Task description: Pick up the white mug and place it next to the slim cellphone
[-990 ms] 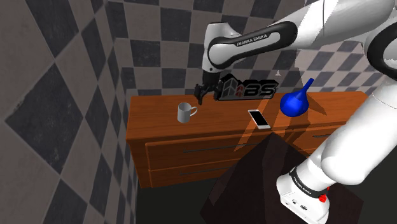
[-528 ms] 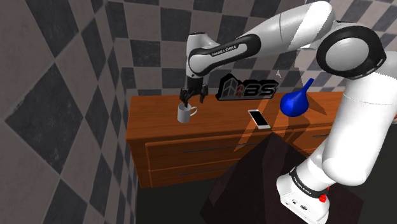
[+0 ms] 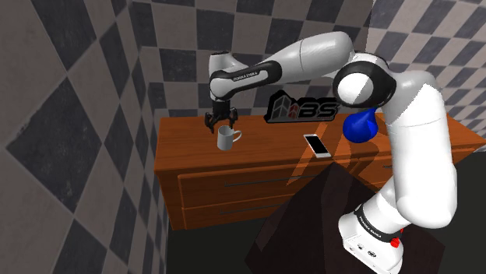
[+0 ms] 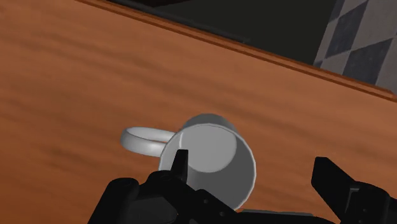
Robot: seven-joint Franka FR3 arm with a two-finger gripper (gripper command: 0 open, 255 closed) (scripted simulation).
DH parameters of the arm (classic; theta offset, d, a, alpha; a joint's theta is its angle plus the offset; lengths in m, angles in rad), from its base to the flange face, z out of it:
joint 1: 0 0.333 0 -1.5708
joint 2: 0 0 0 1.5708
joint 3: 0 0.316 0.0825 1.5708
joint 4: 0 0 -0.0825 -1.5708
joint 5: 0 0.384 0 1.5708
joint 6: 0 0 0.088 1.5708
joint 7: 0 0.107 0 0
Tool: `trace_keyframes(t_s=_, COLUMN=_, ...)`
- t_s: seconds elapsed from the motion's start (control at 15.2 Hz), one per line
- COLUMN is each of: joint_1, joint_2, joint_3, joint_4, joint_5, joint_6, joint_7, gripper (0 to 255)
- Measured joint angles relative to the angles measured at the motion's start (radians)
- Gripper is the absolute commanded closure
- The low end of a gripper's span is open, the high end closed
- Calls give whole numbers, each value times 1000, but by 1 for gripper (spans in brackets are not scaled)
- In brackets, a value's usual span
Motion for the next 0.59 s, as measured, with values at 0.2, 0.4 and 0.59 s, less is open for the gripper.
trace_keyframes(t_s=0.2, joint_1=9, joint_2=72, joint_3=-6, joint_4=79, joint_5=-5, joint_6=-9, joint_7=9, gripper=0)
trace_keyframes(t_s=0.4, joint_1=10, joint_2=93, joint_3=-8, joint_4=76, joint_5=-7, joint_6=14, joint_7=10, gripper=0)
trace_keyframes(t_s=0.59, joint_1=13, joint_2=110, joint_3=-9, joint_4=59, joint_5=-9, joint_6=47, joint_7=13, gripper=0)
